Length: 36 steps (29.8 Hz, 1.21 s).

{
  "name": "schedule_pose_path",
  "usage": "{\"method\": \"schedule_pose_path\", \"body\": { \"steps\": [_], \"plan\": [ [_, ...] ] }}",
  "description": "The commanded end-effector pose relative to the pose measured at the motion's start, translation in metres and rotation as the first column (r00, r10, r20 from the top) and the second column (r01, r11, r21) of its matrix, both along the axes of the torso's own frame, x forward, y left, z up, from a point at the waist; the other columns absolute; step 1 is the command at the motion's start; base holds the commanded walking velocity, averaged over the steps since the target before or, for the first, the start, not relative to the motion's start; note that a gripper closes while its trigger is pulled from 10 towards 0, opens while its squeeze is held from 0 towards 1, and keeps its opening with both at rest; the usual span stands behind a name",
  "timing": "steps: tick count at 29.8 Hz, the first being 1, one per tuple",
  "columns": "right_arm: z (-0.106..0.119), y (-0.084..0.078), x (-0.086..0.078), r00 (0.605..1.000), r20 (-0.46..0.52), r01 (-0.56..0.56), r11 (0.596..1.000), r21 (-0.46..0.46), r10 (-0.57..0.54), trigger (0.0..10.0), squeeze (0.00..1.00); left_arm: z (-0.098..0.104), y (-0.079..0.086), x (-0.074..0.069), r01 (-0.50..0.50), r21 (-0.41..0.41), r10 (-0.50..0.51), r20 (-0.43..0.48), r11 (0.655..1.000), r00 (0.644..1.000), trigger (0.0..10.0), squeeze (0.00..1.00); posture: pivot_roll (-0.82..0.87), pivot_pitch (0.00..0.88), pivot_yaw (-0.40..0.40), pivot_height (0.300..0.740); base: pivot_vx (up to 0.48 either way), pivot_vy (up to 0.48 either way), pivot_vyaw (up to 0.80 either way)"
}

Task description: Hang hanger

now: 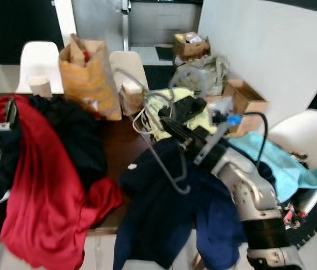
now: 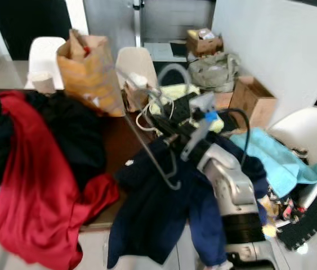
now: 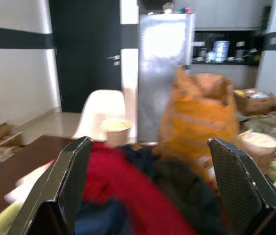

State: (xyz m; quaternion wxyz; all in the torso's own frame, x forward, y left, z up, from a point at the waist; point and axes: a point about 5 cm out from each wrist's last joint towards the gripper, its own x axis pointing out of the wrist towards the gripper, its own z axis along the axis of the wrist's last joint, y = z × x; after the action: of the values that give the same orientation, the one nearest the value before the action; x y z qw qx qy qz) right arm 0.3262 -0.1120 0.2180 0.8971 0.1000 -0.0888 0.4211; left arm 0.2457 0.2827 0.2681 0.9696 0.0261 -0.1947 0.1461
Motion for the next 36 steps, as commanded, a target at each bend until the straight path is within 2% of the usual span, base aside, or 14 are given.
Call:
{"method": "schedule_pose_path", "body": {
  "steps": [1,2,4,6,10,17,19,20,21,25,32,36],
  "plan": [
    [0.003,-0.005,0.0,1.0,0.012,0.018,1.0,-0.003,-0.018,10.0,0.0,-0.007,-0.004,0.003,0.024,-0.009,-0.024,-0.044,1.0,0.999,10.0,0.0,0.03,0.0,-0.026,0.74,0.39,0.0,0.0],
    [0.003,-0.006,0.0,1.0,0.011,0.02,1.0,-0.009,-0.019,10.0,0.0,-0.013,-0.007,0.006,0.039,-0.019,-0.04,-0.084,0.999,0.996,10.0,0.0,0.03,0.0,-0.026,0.74,0.292,0.0,0.0],
    [0.002,-0.006,0.0,1.0,0.011,0.021,1.0,-0.011,-0.021,10.0,0.0,-0.017,-0.009,0.007,0.041,-0.019,-0.042,-0.1,0.999,0.994,10.0,0.0,0.03,0.0,-0.023,0.74,0.0,0.0,0.0],
    [0.001,-0.007,0.0,1.0,0.009,0.028,0.999,-0.023,-0.028,10.0,0.0,-0.024,-0.012,0.007,0.014,0.004,-0.014,-0.142,1.0,0.99,10.0,0.0,0.02,0.0,-0.019,0.74,0.0,0.0,0.0],
    [0.0,-0.008,-0.001,1.0,0.008,0.03,0.999,-0.027,-0.03,10.0,0.0,-0.026,-0.011,0.006,-0.018,-0.001,0.018,-0.142,1.0,0.99,10.0,0.0,0.02,0.0,-0.021,0.74,0.0,0.0,0.0],
    [-0.001,-0.008,0.0,0.999,0.005,0.033,0.999,-0.04,-0.033,10.0,0.0,-0.029,0.003,0.002,-0.126,-0.02,0.122,-0.157,0.992,0.98,10.0,0.0,0.03,0.0,-0.028,0.74,0.0,0.0,0.0],
    [-0.002,-0.007,0.0,1.0,0.004,0.03,0.998,-0.049,-0.03,10.0,0.0,-0.036,0.012,0.003,-0.162,-0.03,0.152,-0.211,0.986,0.966,10.0,0.0,0.03,0.0,-0.029,0.74,0.0,0.0,0.0],
    [-0.002,-0.007,0.0,1.0,0.004,0.03,0.998,-0.049,-0.03,10.0,0.0,-0.036,0.012,0.003,-0.162,-0.03,0.152,-0.211,0.986,0.966,10.0,0.0,0.03,0.0,-0.029,0.74,0.0,0.0,0.0],
    [-0.002,-0.007,0.0,1.0,0.004,0.03,0.998,-0.054,-0.03,10.0,0.0,-0.045,0.014,0.005,-0.156,-0.043,0.14,-0.266,0.987,0.954,10.0,0.0,0.03,0.0,-0.029,0.74,0.0,0.0,0.0],
    [-0.002,-0.007,0.0,0.999,0.004,0.033,0.998,-0.059,-0.033,10.0,0.0,-0.05,0.011,0.006,-0.143,-0.043,0.124,-0.301,0.989,0.946,10.0,0.0,0.03,0.0,-0.029,0.74,0.0,0.0,0.0],
    [-0.003,-0.008,0.0,0.999,0.004,0.037,0.997,-0.067,-0.037,10.0,0.0,-0.073,0.006,0.006,-0.141,-0.039,0.111,-0.424,0.989,0.899,10.0,0.0,0.03,0.0,-0.029,0.74,0.0,0.0,0.0],
    [-0.003,-0.008,0.0,0.999,0.004,0.038,0.997,-0.068,-0.038,10.0,0.0,-0.074,0.005,0.006,-0.136,-0.036,0.107,-0.429,0.99,0.897,10.0,0.0,0.03,0.0,-0.029,0.74,0.0,0.0,0.0]
  ]
}}
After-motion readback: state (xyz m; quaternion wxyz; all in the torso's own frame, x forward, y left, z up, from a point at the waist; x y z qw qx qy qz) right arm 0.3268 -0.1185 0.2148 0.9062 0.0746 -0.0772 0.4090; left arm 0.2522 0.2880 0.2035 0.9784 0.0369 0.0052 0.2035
